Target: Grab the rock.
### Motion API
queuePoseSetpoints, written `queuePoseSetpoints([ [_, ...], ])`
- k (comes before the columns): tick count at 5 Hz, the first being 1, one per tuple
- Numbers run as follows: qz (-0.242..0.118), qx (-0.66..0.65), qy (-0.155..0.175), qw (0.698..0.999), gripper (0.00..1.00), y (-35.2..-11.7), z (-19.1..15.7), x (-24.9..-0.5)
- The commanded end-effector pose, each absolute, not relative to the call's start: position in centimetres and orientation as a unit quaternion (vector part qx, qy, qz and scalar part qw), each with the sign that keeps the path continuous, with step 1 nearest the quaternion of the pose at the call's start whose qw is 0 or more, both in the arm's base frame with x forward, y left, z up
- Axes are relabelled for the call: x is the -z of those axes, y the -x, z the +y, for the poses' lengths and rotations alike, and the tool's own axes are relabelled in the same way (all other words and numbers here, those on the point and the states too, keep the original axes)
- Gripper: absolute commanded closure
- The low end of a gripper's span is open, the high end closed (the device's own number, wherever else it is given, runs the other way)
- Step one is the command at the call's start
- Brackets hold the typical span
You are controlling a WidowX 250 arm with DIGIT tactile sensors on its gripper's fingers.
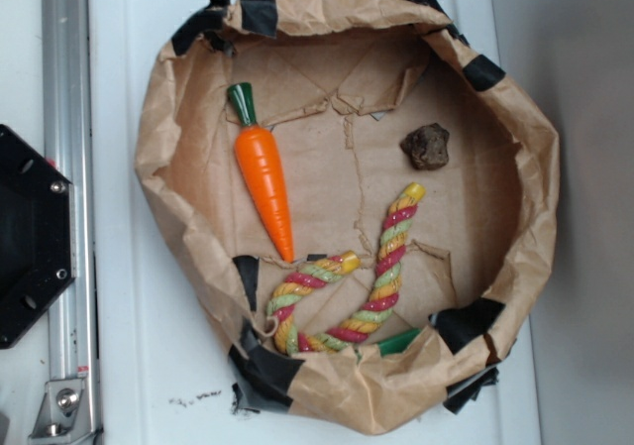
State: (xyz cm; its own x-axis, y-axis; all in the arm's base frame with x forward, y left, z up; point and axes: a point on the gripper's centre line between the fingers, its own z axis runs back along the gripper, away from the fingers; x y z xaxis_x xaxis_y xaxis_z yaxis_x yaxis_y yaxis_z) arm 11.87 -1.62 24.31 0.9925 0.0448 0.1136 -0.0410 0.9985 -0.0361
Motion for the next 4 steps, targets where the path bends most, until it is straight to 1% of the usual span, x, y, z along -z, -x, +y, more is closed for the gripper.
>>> queuePoseSetpoints([
  [1, -0.057, -0.021, 0.017, 0.998, 0.00, -11.9, -1.6, -24.3],
  [2, -0.153, -0.006, -0.009, 0.988, 0.00, -15.7, 1.1, -22.1],
  [3, -0.205, -0.007, -0.007, 0.979, 0.00, -19.7, 2.5, -19.9],
  [4, -0.198, -0.021, 0.022, 0.980, 0.00, -23.8, 3.4, -17.0],
])
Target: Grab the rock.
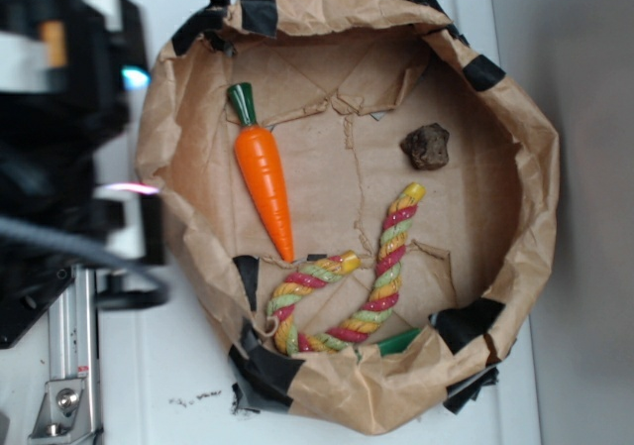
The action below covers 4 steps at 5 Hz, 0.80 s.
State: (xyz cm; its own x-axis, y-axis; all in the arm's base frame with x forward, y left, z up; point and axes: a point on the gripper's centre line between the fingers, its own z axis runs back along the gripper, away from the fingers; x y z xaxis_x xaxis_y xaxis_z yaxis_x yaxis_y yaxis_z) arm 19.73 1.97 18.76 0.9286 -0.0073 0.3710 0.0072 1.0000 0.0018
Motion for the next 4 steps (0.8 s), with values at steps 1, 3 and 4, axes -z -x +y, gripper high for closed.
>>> queuePoseSetpoints([
  [1, -0.160, -0.037, -0.002, 0.986, 0.00, -27.1, 3.8, -14.3],
  [3, -0.106, 0.001, -0.040, 0.994, 0.00, -31.8, 3.8, -7.6],
  [4, -0.086, -0.003, 0.003, 0.996, 0.00, -33.0, 3.1, -5.4],
])
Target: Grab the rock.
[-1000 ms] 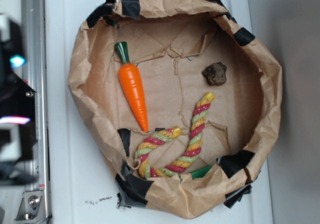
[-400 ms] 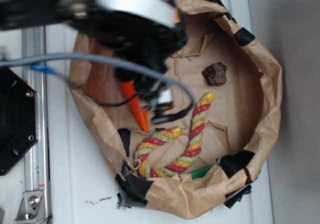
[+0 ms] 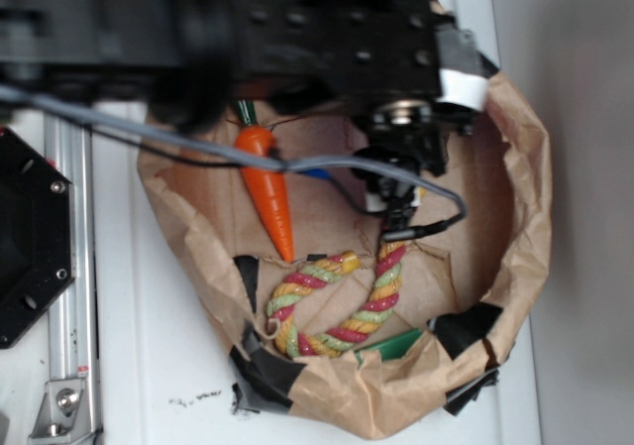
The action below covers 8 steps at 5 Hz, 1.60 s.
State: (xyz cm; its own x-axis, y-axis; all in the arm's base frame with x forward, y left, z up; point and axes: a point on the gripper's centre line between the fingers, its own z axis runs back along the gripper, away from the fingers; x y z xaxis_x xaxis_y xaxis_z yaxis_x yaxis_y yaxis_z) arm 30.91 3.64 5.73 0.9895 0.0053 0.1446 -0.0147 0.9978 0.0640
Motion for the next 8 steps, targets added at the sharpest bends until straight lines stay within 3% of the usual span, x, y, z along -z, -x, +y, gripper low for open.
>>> queuePoseSetpoints([
  [1, -0.085, -0.012, 0.012, 0.996, 0.00, -33.6, 3.1, -5.1],
  [2, -0.073, -0.019, 0.010, 0.997, 0.00, -34.7, 2.8, -4.4],
  [3, -0.054, -0.045, -0.012, 0.997, 1.00, -34.3, 2.5, -3.7],
  [4, -0.060, -0.057, -0.028, 0.996, 1.00, -33.3, 2.2, -4.9],
  [5, -0.045, -0.103, -0.030, 0.993, 1.00, -30.5, 2.2, -9.4],
  [6, -0.062, -0.090, -0.032, 0.994, 1.00, -28.0, 2.4, -14.3],
  [7, -0.060, -0.102, -0.061, 0.991, 1.00, -26.3, 2.2, -18.7],
  [8, -0.074, -0.100, -0.062, 0.990, 1.00, -25.7, 1.6, -19.6],
])
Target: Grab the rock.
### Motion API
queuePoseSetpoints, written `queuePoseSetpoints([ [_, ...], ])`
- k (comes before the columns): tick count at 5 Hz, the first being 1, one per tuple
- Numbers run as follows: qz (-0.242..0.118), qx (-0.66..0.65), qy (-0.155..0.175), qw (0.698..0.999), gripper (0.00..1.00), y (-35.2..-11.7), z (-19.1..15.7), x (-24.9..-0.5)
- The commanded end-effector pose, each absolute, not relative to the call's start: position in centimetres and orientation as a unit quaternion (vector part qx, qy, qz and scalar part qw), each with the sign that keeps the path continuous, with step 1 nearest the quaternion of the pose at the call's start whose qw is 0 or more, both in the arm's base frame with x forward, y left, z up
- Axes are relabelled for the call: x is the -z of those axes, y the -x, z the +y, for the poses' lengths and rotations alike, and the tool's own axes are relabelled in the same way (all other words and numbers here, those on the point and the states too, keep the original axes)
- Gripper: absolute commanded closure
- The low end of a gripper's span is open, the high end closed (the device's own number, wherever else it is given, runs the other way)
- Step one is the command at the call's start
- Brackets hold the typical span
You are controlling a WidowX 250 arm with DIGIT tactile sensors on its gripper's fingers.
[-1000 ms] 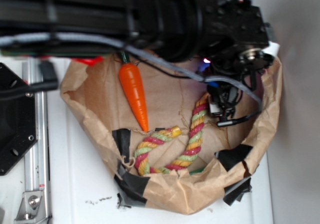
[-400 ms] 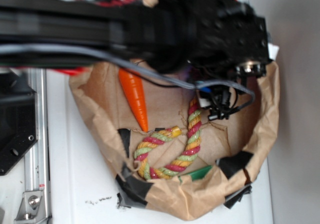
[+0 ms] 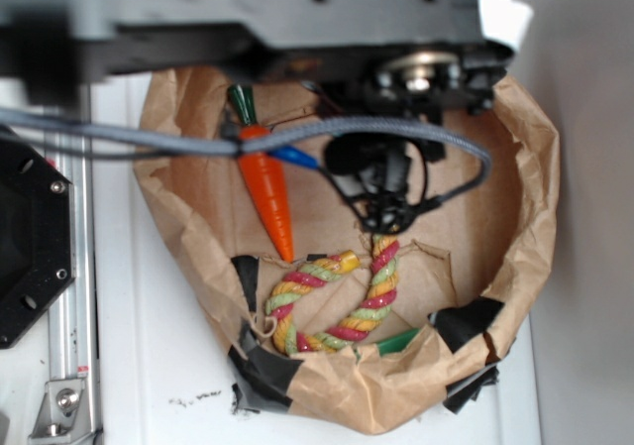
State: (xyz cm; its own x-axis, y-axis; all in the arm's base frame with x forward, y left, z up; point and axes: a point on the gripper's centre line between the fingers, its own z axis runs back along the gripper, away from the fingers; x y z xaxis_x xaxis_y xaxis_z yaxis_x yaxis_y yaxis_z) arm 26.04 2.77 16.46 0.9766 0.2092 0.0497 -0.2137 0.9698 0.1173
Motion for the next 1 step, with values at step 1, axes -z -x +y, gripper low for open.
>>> queuePoseSetpoints([
  [1, -0.093, -0.120, -0.071, 0.986, 1.00, -25.33, 1.11, -19.59],
])
